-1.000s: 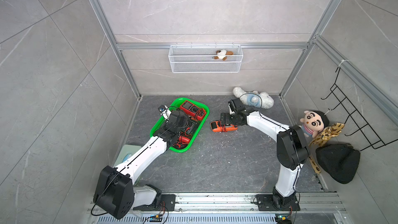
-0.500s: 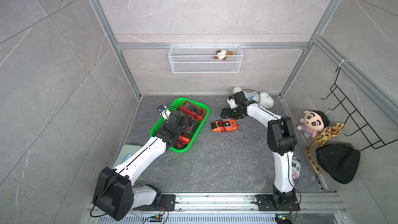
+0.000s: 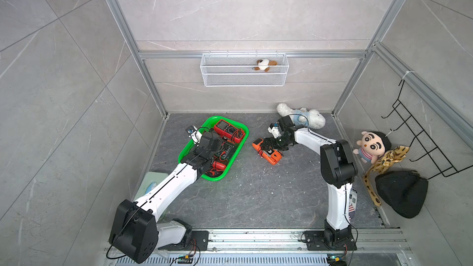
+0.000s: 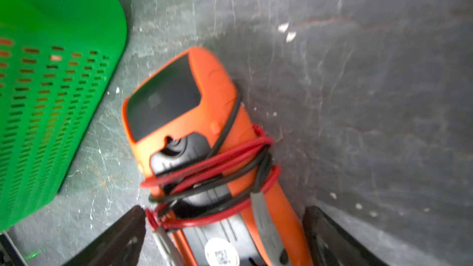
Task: Put the multimeter into the basket
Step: Pick up the multimeter from the center of the board.
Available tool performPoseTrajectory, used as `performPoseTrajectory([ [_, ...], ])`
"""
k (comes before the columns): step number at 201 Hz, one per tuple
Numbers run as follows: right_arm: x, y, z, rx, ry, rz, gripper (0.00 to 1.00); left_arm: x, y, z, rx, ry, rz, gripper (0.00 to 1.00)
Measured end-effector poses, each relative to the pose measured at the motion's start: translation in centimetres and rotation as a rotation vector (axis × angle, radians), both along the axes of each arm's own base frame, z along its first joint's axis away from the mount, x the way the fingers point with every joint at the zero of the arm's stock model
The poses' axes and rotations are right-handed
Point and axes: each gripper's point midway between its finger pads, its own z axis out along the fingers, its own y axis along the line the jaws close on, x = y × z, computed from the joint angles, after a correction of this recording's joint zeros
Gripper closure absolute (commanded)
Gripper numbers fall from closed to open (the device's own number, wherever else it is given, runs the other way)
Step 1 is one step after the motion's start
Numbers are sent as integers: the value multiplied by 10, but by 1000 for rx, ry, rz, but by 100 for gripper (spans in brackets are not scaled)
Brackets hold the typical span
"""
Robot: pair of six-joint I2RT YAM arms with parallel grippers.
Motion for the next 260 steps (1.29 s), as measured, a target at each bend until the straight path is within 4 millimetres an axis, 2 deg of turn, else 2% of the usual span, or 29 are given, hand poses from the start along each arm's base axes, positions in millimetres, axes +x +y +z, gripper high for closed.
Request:
performPoseTrajectory([
  [91,-14,5,-8,-122,-50,89,0,-1,1,0,3,3,2,2],
  [145,-17,9,-18,-229,-66,135,1,-8,14,1,46,12,50,2],
  [155,-18,9,-22,-251,-68,146,5,-10,18,4,53,6,63,2],
  [161,-18,9,-24,-265,-70,153,11,-11,20,6,57,4,69,2],
  [175,-18,8,-25,-286,-80,163,33,-15,25,8,70,5,87,2],
  [181,-17,8,-24,-290,-84,166,46,-16,28,9,73,6,93,2],
  [201,-16,8,-20,-298,-101,167,72,-20,37,10,85,7,118,2],
  [230,-21,8,-15,-312,-124,173,94,-28,51,3,102,34,151,2],
  [243,-25,10,-6,-312,-142,179,98,-32,58,-2,108,50,166,2],
  [260,-27,19,18,-294,-199,190,100,-38,68,-7,109,60,186,2],
])
